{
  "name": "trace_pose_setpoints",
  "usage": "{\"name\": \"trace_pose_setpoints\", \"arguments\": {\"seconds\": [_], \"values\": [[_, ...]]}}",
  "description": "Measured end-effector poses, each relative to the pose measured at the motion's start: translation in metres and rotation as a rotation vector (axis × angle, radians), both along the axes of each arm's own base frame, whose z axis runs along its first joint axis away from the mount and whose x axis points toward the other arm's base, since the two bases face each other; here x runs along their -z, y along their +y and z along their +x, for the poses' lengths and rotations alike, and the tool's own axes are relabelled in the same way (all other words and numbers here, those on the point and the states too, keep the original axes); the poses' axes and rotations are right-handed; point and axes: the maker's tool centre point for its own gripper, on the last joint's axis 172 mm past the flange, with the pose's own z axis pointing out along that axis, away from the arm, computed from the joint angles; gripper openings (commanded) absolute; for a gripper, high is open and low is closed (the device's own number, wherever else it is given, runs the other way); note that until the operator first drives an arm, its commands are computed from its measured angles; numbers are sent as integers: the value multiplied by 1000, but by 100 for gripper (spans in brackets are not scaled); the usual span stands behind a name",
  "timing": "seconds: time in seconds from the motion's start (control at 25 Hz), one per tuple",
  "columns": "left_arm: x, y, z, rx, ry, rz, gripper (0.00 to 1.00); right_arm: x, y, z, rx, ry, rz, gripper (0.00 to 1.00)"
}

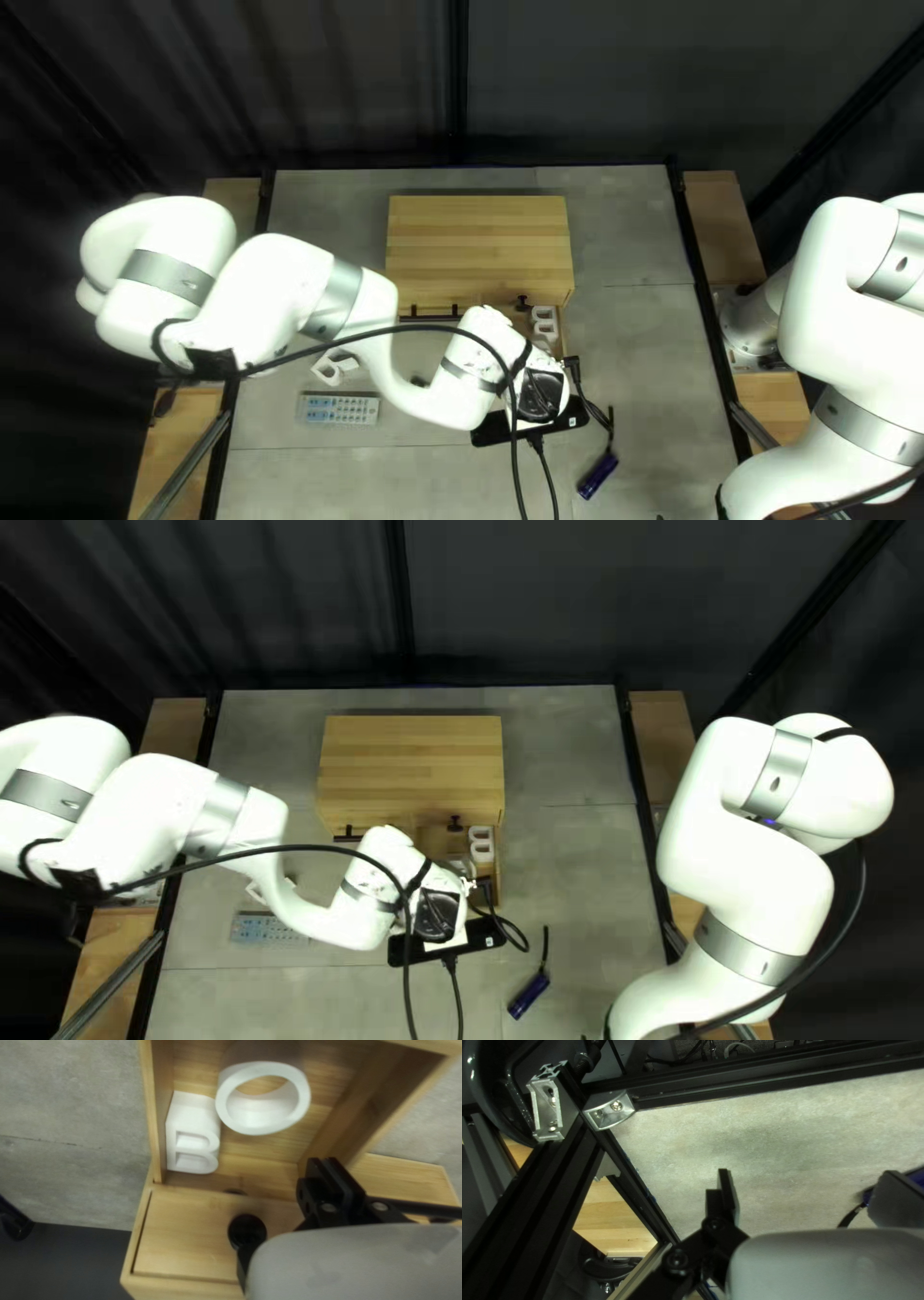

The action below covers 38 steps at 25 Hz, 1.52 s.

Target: Open drawers and place objects into drawer and close

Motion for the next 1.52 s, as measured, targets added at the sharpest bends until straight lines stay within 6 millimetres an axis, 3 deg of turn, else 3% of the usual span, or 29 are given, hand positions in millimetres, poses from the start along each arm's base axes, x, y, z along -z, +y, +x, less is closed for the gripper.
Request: {"name": "trace_pose_setpoints", "arguments": {"seconds": [0.36, 0.64, 1.0, 1.44, 1.52], "values": [[-24, -39, -55, -32, 33, -44, 0, 0, 0, 0, 0, 0, 0, 100], [-18, -92, -110, -58, 52, -79, 0, 0, 0, 0, 0, 0, 0, 100], [-11, -128, -145, -100, 97, -80, 0, 0, 0, 0, 0, 0, 0, 100], [-25, -179, -242, -173, 174, -121, 0, 0, 0, 0, 0, 0, 0, 100], [-28, -183, -261, -187, 172, -120, 93, 0, 0, 0, 0, 0, 0, 100]]}}
